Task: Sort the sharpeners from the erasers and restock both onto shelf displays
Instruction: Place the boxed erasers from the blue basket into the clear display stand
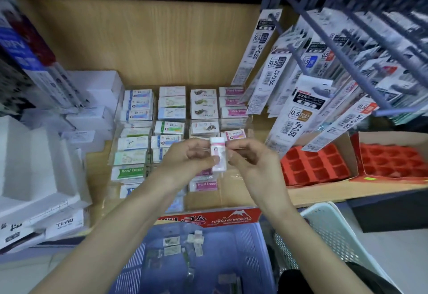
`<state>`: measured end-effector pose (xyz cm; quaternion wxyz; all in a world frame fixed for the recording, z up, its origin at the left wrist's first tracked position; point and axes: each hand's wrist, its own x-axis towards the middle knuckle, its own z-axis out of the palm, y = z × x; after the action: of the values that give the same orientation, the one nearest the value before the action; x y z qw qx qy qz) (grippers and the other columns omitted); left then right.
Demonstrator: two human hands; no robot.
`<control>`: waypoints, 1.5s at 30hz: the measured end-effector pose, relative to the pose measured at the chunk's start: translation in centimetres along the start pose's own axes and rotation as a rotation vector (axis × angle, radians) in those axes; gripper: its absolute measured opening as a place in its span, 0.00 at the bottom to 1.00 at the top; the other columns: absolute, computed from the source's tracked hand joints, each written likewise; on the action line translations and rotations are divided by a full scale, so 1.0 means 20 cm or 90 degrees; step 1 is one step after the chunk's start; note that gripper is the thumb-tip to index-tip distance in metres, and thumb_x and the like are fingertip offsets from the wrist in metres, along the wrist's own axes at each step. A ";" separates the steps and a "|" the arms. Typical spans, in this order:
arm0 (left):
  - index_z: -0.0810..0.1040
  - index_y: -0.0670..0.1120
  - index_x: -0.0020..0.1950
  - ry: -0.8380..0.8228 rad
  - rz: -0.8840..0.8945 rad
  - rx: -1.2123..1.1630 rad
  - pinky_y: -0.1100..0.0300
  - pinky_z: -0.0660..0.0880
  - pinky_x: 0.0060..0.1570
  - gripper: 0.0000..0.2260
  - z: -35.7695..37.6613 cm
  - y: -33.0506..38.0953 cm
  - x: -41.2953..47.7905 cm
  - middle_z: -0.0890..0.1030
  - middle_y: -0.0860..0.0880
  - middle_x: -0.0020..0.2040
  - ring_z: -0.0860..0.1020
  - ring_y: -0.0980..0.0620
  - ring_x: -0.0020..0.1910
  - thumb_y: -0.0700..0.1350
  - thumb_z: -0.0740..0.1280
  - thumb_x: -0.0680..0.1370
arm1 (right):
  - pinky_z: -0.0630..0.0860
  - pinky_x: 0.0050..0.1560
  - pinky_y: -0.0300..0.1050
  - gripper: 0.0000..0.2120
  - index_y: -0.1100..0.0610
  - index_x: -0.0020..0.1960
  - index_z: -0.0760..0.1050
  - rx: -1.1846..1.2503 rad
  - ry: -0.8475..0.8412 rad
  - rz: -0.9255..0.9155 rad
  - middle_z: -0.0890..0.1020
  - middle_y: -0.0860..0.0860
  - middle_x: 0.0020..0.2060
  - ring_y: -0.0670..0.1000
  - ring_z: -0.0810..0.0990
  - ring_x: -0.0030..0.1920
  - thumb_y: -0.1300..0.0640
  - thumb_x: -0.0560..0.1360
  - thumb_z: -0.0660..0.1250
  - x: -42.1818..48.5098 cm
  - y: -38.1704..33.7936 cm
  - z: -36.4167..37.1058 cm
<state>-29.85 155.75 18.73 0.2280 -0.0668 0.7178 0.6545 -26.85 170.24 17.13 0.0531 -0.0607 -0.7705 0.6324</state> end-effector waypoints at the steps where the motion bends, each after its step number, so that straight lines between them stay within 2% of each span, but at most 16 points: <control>1: 0.79 0.46 0.46 0.011 -0.019 -0.057 0.64 0.77 0.43 0.07 0.02 -0.01 0.01 0.83 0.46 0.42 0.81 0.52 0.40 0.35 0.72 0.72 | 0.75 0.52 0.39 0.08 0.54 0.49 0.79 -0.078 -0.016 -0.029 0.82 0.47 0.46 0.45 0.80 0.49 0.65 0.74 0.68 -0.01 0.01 0.00; 4: 0.75 0.41 0.42 0.022 -0.063 -0.212 0.59 0.78 0.45 0.06 0.06 -0.01 0.03 0.83 0.40 0.43 0.81 0.48 0.40 0.33 0.70 0.73 | 0.70 0.57 0.37 0.16 0.57 0.59 0.77 -0.351 -0.023 -0.174 0.75 0.50 0.52 0.50 0.76 0.54 0.58 0.72 0.69 -0.03 0.04 0.01; 7: 0.76 0.42 0.44 -0.007 -0.056 -0.217 0.61 0.78 0.50 0.03 0.08 0.00 0.04 0.83 0.42 0.47 0.82 0.51 0.43 0.37 0.69 0.74 | 0.70 0.51 0.41 0.15 0.61 0.55 0.78 -0.431 0.045 -0.236 0.75 0.54 0.48 0.57 0.77 0.49 0.62 0.69 0.71 0.03 0.06 0.01; 10: 0.76 0.47 0.55 0.067 0.087 0.108 0.70 0.74 0.48 0.09 0.01 -0.04 0.03 0.79 0.54 0.54 0.79 0.56 0.52 0.43 0.70 0.75 | 0.75 0.50 0.48 0.17 0.60 0.55 0.78 -0.498 0.025 -0.187 0.77 0.54 0.50 0.58 0.78 0.50 0.69 0.67 0.72 0.17 0.09 -0.04; 13: 0.76 0.46 0.59 0.189 0.393 0.631 0.56 0.75 0.52 0.13 -0.15 -0.17 -0.06 0.76 0.51 0.57 0.78 0.49 0.53 0.49 0.64 0.78 | 0.74 0.48 0.48 0.22 0.59 0.59 0.76 -0.696 -0.037 -0.132 0.75 0.53 0.55 0.57 0.76 0.54 0.74 0.68 0.68 0.28 0.12 -0.07; 15: 0.77 0.45 0.59 0.150 0.424 0.793 0.47 0.72 0.59 0.23 -0.22 -0.30 -0.13 0.76 0.44 0.62 0.73 0.43 0.60 0.59 0.55 0.78 | 0.71 0.52 0.49 0.18 0.59 0.57 0.76 -0.780 -0.049 -0.158 0.77 0.53 0.55 0.56 0.73 0.57 0.72 0.69 0.66 0.33 0.13 -0.06; 18: 0.74 0.46 0.66 0.050 0.383 0.905 0.45 0.54 0.70 0.31 -0.28 -0.50 -0.17 0.69 0.42 0.71 0.62 0.43 0.72 0.67 0.49 0.77 | 0.65 0.52 0.49 0.12 0.58 0.48 0.79 -0.866 -0.036 -0.192 0.81 0.52 0.47 0.56 0.72 0.55 0.68 0.66 0.70 0.38 0.15 -0.03; 21: 0.68 0.48 0.71 0.024 0.353 0.952 0.48 0.46 0.72 0.32 -0.30 -0.59 -0.15 0.65 0.42 0.73 0.53 0.45 0.76 0.67 0.46 0.78 | 0.64 0.46 0.48 0.11 0.59 0.37 0.80 -0.941 0.008 -0.206 0.80 0.54 0.38 0.58 0.74 0.47 0.68 0.57 0.73 0.39 0.21 0.00; 24: 0.66 0.48 0.72 0.038 0.353 0.970 0.48 0.45 0.72 0.30 -0.31 -0.61 -0.13 0.65 0.42 0.73 0.57 0.44 0.74 0.65 0.46 0.79 | 0.60 0.45 0.51 0.06 0.58 0.35 0.81 -0.968 0.055 -0.237 0.80 0.56 0.38 0.57 0.69 0.47 0.64 0.58 0.72 0.39 0.23 0.01; 26: 0.65 0.49 0.73 0.048 0.359 0.974 0.47 0.46 0.72 0.30 -0.31 -0.62 -0.13 0.65 0.41 0.73 0.58 0.43 0.73 0.65 0.47 0.78 | 0.58 0.44 0.49 0.08 0.57 0.35 0.79 -0.954 0.029 -0.258 0.80 0.54 0.34 0.57 0.73 0.44 0.62 0.58 0.76 0.38 0.22 -0.01; 28: 0.64 0.49 0.73 0.057 0.368 0.971 0.46 0.46 0.72 0.30 -0.31 -0.62 -0.13 0.66 0.41 0.73 0.59 0.43 0.73 0.65 0.47 0.78 | 0.57 0.44 0.49 0.04 0.57 0.35 0.79 -0.891 -0.037 -0.294 0.80 0.52 0.29 0.57 0.77 0.41 0.57 0.64 0.72 0.34 0.23 -0.02; 30: 0.64 0.48 0.73 0.056 0.370 0.970 0.46 0.47 0.72 0.30 -0.31 -0.63 -0.13 0.66 0.41 0.73 0.59 0.43 0.73 0.64 0.48 0.78 | 0.57 0.45 0.50 0.10 0.57 0.34 0.78 -0.843 -0.078 -0.291 0.79 0.53 0.27 0.57 0.77 0.39 0.55 0.71 0.64 0.30 0.22 -0.01; 35: 0.65 0.48 0.73 0.053 0.362 0.957 0.47 0.46 0.72 0.30 -0.30 -0.61 -0.13 0.66 0.41 0.73 0.60 0.44 0.73 0.64 0.49 0.78 | 0.57 0.52 0.47 0.10 0.57 0.48 0.78 -0.894 -0.158 -0.198 0.82 0.53 0.42 0.55 0.71 0.53 0.55 0.76 0.59 0.34 0.20 0.02; 39: 0.64 0.48 0.73 0.045 0.342 0.952 0.48 0.45 0.72 0.30 -0.30 -0.61 -0.14 0.66 0.41 0.73 0.60 0.44 0.73 0.64 0.48 0.78 | 0.61 0.50 0.48 0.12 0.57 0.44 0.79 -0.791 -0.079 -0.264 0.81 0.52 0.38 0.56 0.75 0.47 0.55 0.74 0.57 0.25 0.15 0.03; 42: 0.65 0.48 0.73 0.037 0.329 0.952 0.48 0.45 0.72 0.30 -0.30 -0.60 -0.14 0.66 0.42 0.73 0.61 0.44 0.72 0.64 0.49 0.78 | 0.62 0.48 0.46 0.17 0.54 0.49 0.81 -0.724 -0.147 -0.362 0.78 0.50 0.41 0.52 0.70 0.46 0.54 0.72 0.54 0.15 0.15 0.06; 45: 0.67 0.48 0.72 0.032 0.321 0.953 0.48 0.46 0.72 0.30 -0.30 -0.59 -0.14 0.67 0.42 0.73 0.63 0.43 0.72 0.64 0.49 0.77 | 0.58 0.45 0.45 0.21 0.53 0.52 0.82 -0.745 -0.191 -0.375 0.73 0.51 0.41 0.51 0.63 0.45 0.54 0.71 0.52 0.16 0.19 0.10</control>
<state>-24.09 147.72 9.41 0.0408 0.2540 0.9659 0.0278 -30.15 169.53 13.05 0.0741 0.2216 -0.9697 0.0712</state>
